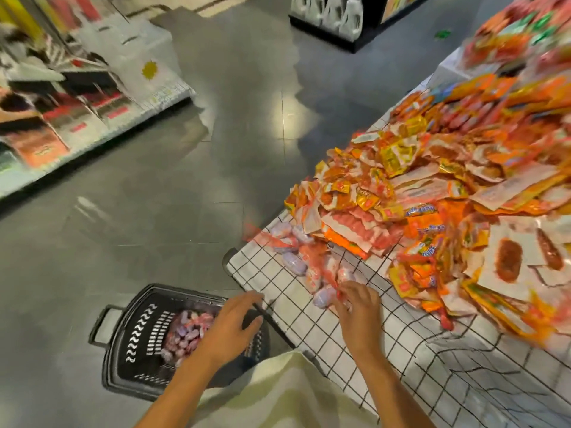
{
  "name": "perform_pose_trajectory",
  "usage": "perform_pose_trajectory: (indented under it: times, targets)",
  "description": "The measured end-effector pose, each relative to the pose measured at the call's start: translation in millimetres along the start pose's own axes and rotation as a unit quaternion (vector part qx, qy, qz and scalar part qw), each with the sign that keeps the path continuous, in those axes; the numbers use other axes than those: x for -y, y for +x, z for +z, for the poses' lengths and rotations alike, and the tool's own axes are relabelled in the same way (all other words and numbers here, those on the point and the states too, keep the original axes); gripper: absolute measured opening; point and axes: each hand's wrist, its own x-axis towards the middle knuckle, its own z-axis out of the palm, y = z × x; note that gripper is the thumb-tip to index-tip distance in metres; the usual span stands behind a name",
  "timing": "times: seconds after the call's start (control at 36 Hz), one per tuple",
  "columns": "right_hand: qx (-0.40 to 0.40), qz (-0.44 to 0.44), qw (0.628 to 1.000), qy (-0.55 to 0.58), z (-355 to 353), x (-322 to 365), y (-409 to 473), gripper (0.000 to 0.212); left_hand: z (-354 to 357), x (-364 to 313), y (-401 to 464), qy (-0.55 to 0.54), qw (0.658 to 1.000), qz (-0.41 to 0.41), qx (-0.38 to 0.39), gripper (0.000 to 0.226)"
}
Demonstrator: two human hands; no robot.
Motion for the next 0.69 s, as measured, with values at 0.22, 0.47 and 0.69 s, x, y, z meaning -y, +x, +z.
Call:
perform_pose_trajectory:
  times: [0.22,0.47,0.69]
  targets:
    - [-0.059,0.068,0.98,0.178,10.9,-13.3,-6.7,0.017,6.4,-33.2,65.5,-0.142,0.989,-0.042,-0.018,0.033]
    - [-0.093,0.132,0.936,0.311,12.0,-0.7,-5.1,0.012,23.3,-66.4,145.8,-0.403,0.861,-0.265,-0.162,0.015]
    - [-0.096,0.179,0.925,0.32,10.0,3.7,4.0,0.012,40.8,-90.2,174.6,-0.349,0.864,-0.26,-0.252,0.014]
